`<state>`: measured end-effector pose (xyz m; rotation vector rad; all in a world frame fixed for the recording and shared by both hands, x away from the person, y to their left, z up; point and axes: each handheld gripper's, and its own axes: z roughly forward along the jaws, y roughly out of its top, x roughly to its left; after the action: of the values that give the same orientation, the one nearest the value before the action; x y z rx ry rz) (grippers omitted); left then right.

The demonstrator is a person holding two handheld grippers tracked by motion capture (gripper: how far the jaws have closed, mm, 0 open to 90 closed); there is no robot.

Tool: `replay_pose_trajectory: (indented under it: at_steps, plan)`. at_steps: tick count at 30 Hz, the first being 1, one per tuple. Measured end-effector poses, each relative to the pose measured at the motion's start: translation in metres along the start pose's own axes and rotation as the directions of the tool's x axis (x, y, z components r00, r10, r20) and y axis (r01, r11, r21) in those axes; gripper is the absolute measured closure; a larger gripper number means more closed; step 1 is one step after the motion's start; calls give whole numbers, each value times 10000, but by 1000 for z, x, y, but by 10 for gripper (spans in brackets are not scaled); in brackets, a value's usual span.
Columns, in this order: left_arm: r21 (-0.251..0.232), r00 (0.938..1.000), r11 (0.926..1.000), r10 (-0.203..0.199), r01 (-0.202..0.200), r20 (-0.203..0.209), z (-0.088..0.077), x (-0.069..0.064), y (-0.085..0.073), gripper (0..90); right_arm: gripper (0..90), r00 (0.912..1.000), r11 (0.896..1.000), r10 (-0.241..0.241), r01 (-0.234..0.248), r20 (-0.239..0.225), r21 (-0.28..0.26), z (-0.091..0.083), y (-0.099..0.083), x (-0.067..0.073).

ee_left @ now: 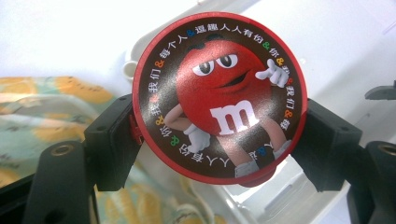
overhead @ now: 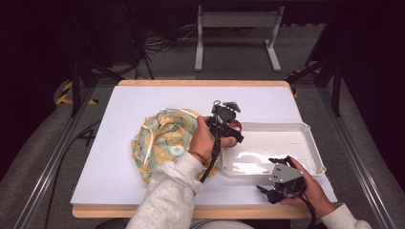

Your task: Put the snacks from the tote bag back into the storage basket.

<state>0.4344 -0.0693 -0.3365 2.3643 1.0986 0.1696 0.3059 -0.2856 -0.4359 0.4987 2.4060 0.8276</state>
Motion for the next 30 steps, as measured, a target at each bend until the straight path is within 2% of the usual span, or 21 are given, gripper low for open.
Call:
replay_pose_trajectory:
  at_steps: [7, 18, 26, 30]
  plan:
    - [140, 9998, 9998, 115, -117, 151, 11, -7, 5, 247, 43, 9998, 9997, 185, -184, 97, -129, -2, -1, -3]
    - [394, 9995, 9990, 207, -216, 233, 26, -15, 11, 246, 42, 9998, 9998, 174, -172, 90, -140, -2, -1, -3]
    - [448, 9994, 9987, 245, -255, 235, 30, -19, 14, 246, 42, 9999, 9998, 159, -158, 62, -124, -1, -1, -2]
    - [560, 9989, 9980, 281, -301, 362, 35, -22, 15, 246, 42, 9999, 9998, 132, -131, 100, -160, -2, 0, -2]
